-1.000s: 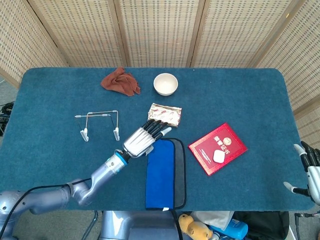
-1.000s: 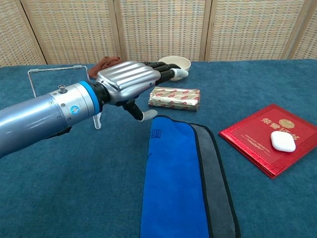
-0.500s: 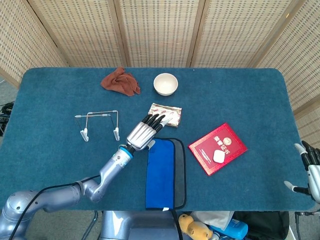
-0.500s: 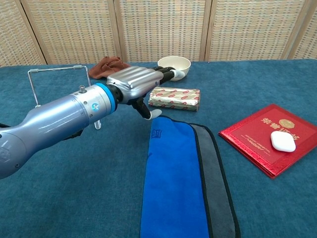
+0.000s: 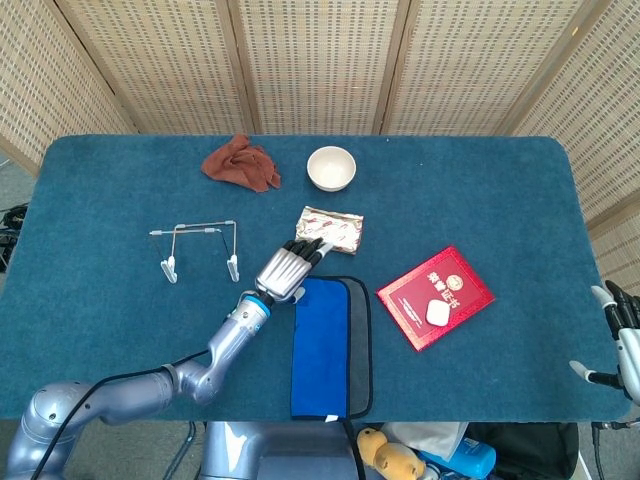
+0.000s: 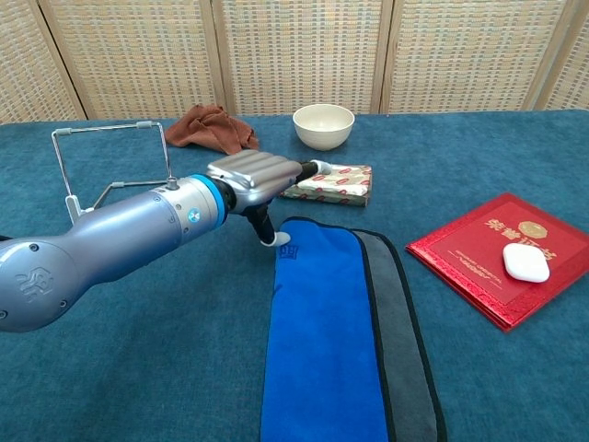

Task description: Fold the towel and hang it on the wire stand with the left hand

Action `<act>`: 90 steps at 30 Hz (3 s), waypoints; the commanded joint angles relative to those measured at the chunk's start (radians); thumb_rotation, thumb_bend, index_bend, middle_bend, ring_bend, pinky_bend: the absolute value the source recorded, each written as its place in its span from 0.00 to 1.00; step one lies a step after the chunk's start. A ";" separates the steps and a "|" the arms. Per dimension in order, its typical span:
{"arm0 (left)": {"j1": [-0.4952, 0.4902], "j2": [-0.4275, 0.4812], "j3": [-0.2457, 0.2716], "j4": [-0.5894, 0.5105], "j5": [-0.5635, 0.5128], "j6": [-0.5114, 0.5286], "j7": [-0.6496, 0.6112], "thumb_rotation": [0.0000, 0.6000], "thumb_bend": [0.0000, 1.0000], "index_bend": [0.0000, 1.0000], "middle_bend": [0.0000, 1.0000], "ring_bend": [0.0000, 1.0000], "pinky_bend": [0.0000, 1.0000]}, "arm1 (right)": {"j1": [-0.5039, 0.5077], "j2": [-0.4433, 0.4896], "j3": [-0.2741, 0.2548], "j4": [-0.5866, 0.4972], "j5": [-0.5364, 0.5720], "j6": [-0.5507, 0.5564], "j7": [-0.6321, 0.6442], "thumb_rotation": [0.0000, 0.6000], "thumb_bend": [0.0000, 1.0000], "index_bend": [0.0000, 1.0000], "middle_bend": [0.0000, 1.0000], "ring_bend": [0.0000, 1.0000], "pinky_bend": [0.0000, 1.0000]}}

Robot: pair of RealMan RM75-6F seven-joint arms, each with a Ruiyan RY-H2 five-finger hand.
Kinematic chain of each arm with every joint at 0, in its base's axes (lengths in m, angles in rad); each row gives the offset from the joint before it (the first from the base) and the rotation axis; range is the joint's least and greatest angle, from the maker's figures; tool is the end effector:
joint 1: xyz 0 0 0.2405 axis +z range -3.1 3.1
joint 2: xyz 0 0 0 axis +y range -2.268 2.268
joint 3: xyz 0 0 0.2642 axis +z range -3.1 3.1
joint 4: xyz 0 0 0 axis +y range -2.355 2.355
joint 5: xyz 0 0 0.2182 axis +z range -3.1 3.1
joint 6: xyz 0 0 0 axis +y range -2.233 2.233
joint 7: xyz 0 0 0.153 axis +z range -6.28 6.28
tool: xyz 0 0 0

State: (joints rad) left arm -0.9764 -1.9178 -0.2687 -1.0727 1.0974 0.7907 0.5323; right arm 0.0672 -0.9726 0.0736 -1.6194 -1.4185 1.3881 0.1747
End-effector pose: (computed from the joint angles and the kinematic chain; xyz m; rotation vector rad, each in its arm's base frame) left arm -0.0657 0.3883 -0.1310 -2.0698 -0.6904 -0.8507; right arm -0.3478 -0.1902 0.2010 1.3029 -1.0205 0.8487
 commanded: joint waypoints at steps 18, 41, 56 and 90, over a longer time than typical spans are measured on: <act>-0.059 -0.055 -0.009 0.035 -0.129 0.028 0.125 1.00 0.30 0.19 0.53 0.71 0.68 | 0.003 -0.005 -0.001 0.003 0.008 -0.009 -0.011 1.00 0.00 0.00 0.00 0.00 0.00; -0.092 -0.138 0.012 0.187 -0.082 0.073 0.142 1.00 0.29 0.22 0.45 0.72 0.76 | 0.009 -0.009 -0.002 0.007 0.013 -0.022 -0.020 1.00 0.00 0.00 0.00 0.00 0.00; -0.088 -0.166 0.004 0.236 -0.080 0.041 0.109 1.00 0.29 0.23 0.44 0.71 0.76 | 0.011 -0.008 -0.004 0.007 0.013 -0.028 -0.014 1.00 0.00 0.00 0.00 0.00 0.00; -0.060 -0.123 -0.004 0.090 -0.124 0.044 0.139 1.00 0.30 0.60 0.77 0.81 0.82 | 0.007 0.001 -0.007 0.002 0.003 -0.020 0.008 1.00 0.00 0.00 0.00 0.00 0.00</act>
State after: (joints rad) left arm -1.0379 -2.0440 -0.2720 -0.9749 0.9692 0.8275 0.6726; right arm 0.0740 -0.9715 0.0669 -1.6170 -1.4159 1.3680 0.1826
